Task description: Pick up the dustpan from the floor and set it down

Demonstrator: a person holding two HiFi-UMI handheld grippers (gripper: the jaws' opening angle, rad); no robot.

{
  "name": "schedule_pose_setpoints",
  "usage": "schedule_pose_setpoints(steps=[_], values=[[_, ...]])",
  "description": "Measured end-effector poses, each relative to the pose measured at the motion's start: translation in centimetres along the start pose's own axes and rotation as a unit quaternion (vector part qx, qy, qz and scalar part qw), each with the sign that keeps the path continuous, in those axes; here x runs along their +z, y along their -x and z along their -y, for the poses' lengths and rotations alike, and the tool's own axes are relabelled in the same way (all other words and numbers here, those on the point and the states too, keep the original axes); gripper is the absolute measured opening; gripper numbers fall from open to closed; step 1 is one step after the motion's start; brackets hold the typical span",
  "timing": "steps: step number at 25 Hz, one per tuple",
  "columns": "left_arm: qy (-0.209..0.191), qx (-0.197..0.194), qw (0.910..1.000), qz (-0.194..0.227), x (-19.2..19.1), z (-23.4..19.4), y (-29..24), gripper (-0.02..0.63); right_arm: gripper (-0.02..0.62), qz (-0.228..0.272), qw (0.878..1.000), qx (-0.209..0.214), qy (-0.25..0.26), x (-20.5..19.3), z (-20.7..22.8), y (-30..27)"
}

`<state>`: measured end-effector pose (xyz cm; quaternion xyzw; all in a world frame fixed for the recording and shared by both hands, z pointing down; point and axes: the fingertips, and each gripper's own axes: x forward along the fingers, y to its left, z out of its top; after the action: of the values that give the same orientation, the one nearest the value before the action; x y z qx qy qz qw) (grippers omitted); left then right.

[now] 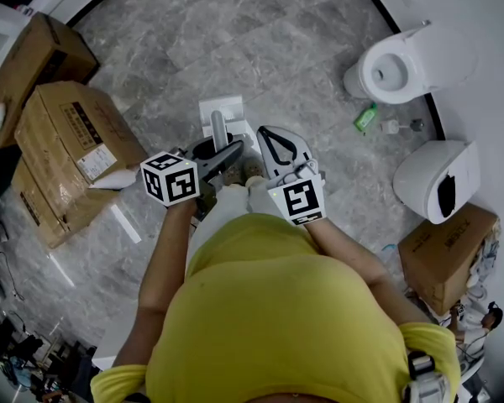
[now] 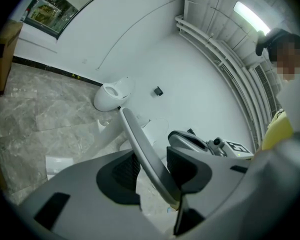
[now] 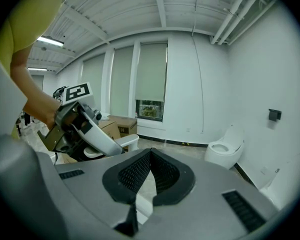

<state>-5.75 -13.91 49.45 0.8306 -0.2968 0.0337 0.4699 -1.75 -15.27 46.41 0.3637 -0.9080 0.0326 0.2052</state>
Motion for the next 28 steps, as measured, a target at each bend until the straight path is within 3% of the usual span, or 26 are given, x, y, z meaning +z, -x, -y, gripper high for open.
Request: schedule_pose_setpoints(steps=[13, 19, 23, 25, 28], values=[[0.0, 0.038, 0.999, -0.022, -2.1, -5.2, -2.9, 0.166, 0.011, -0.004, 1.0, -0.001, -0.003, -0.5, 0.0, 0.2], [0.024, 0.063, 0.9969, -0.041, -4.1, -7.5, -3.2, 0.161, 0.011, -0.004, 1.0, 0.0, -0.005, -0.6, -0.1, 0.4], [0.045, 0.07, 0.9965, -0.01, -4.5, -8.0, -2.8, 0.152, 0.011, -0.004, 1.0, -0.003, -0.004, -0.6, 0.0, 0.7], [0.054, 0.087, 0.9947, -0.002, -4.7, -8.4, -2.4, 0.181, 0.011, -0.003, 1.0, -0.005, -0.004, -0.6, 0.0, 0.8], [0.074, 0.108, 0.9914, -0.013, -5.6, -9.3, -1.6, 0.303, 0.011, -0.001, 1.0, -0.008, -0.008, -0.7, -0.1, 0.8]])
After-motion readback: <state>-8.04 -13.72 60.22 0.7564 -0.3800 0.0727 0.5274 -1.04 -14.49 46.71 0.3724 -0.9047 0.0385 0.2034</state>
